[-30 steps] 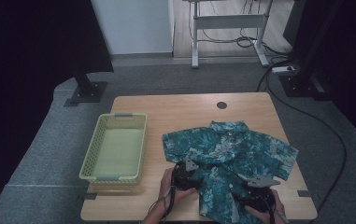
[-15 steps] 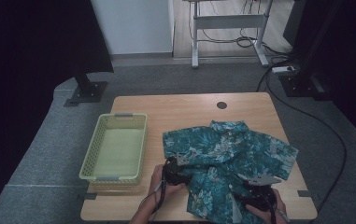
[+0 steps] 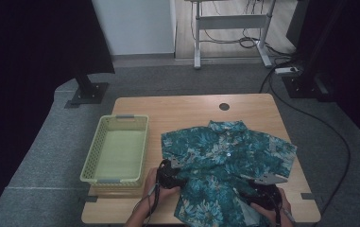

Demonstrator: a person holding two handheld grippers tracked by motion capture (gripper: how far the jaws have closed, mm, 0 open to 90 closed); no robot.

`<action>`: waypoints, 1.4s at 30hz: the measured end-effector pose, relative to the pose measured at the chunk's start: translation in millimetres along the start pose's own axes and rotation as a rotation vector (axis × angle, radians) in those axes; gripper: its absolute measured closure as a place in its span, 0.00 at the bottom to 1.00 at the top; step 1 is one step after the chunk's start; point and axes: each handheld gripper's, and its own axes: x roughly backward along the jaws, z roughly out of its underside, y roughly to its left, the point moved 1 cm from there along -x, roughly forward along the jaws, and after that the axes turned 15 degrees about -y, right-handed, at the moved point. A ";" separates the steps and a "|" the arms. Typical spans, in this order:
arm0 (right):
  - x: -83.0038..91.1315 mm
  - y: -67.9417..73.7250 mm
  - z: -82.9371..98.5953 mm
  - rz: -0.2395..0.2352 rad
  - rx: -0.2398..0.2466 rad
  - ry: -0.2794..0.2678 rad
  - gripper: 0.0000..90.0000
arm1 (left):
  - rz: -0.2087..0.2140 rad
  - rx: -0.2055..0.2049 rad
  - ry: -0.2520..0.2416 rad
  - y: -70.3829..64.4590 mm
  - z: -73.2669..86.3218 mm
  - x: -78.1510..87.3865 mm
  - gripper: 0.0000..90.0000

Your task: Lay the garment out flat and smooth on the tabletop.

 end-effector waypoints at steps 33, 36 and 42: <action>-28.0 -0.9 -15.7 0.059 0.057 0.028 0.41 | -0.044 0.005 -0.019 1.1 -5.0 -10.2 0.46; -18.8 5.7 -13.3 0.012 0.031 0.030 0.44 | -0.032 0.017 -0.072 -2.4 -2.5 1.1 0.48; 11.4 -3.3 -19.9 0.043 0.000 -0.043 0.44 | 0.030 0.018 -0.125 -25.8 -11.1 1.8 0.48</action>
